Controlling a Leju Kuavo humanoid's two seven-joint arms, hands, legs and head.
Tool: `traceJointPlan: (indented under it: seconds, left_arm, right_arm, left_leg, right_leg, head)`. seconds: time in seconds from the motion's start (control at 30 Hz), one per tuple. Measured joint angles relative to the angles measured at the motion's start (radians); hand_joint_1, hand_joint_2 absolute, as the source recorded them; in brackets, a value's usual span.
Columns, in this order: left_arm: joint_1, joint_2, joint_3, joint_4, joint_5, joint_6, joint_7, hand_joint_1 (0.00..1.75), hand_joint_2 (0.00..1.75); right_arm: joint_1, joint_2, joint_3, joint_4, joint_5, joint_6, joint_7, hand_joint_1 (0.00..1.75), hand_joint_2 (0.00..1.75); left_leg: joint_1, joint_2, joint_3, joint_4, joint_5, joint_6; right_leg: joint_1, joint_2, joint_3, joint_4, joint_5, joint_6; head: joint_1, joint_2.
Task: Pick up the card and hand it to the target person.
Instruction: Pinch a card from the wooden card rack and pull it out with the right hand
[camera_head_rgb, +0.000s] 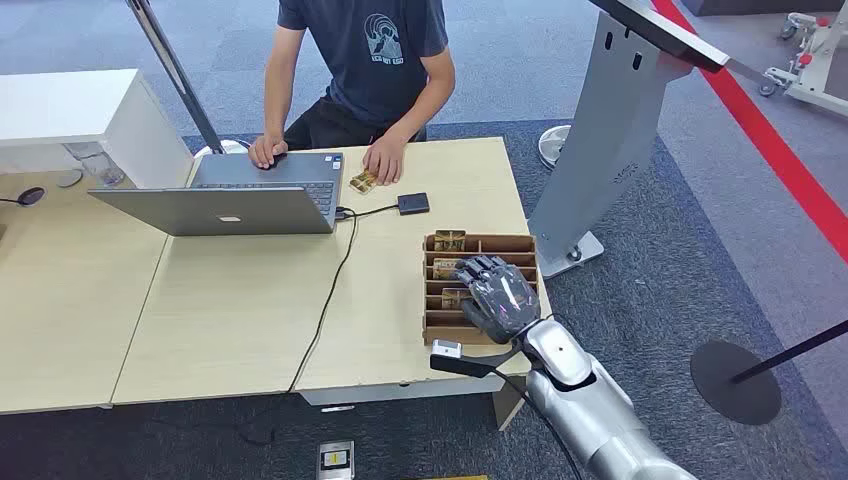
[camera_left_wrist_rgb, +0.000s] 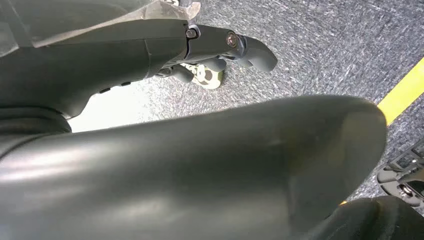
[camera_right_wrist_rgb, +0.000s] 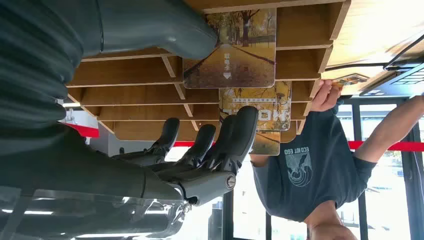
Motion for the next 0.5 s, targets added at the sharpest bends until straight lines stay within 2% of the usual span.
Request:
traceJointPlan:
  seconds: [0.1,0.27,0.5]
  left_arm:
    - [0.000,0.000,0.000,0.000,0.000,0.000,0.001,0.00,0.00]
    - [0.000,0.000,0.000,0.000,-0.003,0.000,0.001,0.00,0.00]
    - [0.000,0.000,0.000,0.000,-0.003,0.000,0.002,0.00,0.00]
  right_arm:
    - [-0.001,0.001,0.000,0.004,0.000,-0.001,0.000,0.84,1.75]
    - [-0.001,0.002,0.000,0.012,0.002,0.000,0.000,1.08,1.75]
    - [-0.002,0.003,0.000,0.021,0.003,0.000,0.000,1.22,1.75]
  left_leg:
    - [0.000,0.000,0.000,0.000,0.000,0.000]
    - [0.000,0.000,0.000,0.000,0.000,0.000]
    - [0.000,0.000,0.000,0.000,0.000,0.000]
  right_leg:
    - [0.000,0.000,0.000,0.000,0.000,0.000]
    - [0.000,0.000,0.000,0.000,0.000,0.000]
    - [0.000,0.000,0.000,0.000,0.000,0.000]
  head:
    - [0.000,0.000]
    - [0.000,0.000]
    - [0.000,0.000]
